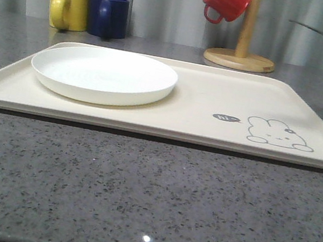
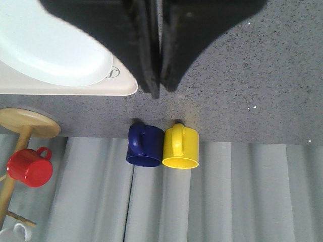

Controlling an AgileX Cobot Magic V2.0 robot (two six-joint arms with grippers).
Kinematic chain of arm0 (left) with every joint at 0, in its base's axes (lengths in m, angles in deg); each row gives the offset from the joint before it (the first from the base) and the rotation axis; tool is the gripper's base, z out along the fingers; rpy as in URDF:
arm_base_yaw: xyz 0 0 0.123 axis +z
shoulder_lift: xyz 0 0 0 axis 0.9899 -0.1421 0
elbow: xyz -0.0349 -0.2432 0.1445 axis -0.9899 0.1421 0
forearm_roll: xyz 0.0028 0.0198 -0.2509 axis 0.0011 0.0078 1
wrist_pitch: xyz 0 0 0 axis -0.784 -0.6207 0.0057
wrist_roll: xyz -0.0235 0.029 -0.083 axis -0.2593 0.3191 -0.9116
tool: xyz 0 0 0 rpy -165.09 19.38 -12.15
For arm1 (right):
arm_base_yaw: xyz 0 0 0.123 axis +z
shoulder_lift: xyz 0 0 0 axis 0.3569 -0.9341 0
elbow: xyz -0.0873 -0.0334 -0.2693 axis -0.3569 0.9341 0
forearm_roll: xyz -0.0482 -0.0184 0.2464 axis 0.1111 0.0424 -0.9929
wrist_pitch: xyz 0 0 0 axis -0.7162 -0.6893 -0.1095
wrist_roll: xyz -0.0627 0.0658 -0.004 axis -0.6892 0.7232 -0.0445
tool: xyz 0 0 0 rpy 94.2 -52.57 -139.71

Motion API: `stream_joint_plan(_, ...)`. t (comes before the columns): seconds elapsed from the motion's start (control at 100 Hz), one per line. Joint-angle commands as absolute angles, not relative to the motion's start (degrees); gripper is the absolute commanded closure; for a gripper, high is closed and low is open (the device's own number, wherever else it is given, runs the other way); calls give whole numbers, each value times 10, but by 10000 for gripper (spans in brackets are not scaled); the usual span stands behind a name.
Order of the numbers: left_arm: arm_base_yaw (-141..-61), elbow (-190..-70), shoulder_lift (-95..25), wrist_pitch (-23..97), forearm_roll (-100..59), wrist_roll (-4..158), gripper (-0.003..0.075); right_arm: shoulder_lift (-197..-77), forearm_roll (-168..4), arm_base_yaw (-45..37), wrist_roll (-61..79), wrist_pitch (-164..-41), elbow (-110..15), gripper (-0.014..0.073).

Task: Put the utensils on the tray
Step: 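Lower the fork onto the tray beside the plate and release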

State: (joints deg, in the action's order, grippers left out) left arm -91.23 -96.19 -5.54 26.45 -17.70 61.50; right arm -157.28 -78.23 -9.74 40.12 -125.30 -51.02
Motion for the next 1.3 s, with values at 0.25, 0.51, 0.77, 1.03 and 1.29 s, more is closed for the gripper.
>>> stream_joint_plan(0.25,-915,-977,-58,223,-172,617,738,-1614,-654,51,637,-1147,-535,609)
stream_joint_plan(0.51,-915,-977,-58,223,-172,617,738,-1688,-514,108,803,-1142,-566,623)
stream_joint_plan(0.77,-915,-977,-58,223,-172,617,738,-1731,-499,124,839,-1146,-591,623)
stream_joint_plan(1.03,-915,-977,-58,223,-172,617,738,-1749,-498,124,843,-1151,-591,623)
stream_joint_plan(1.29,-915,-977,-58,223,-172,617,738,-1759,-499,124,843,-1168,-591,529)
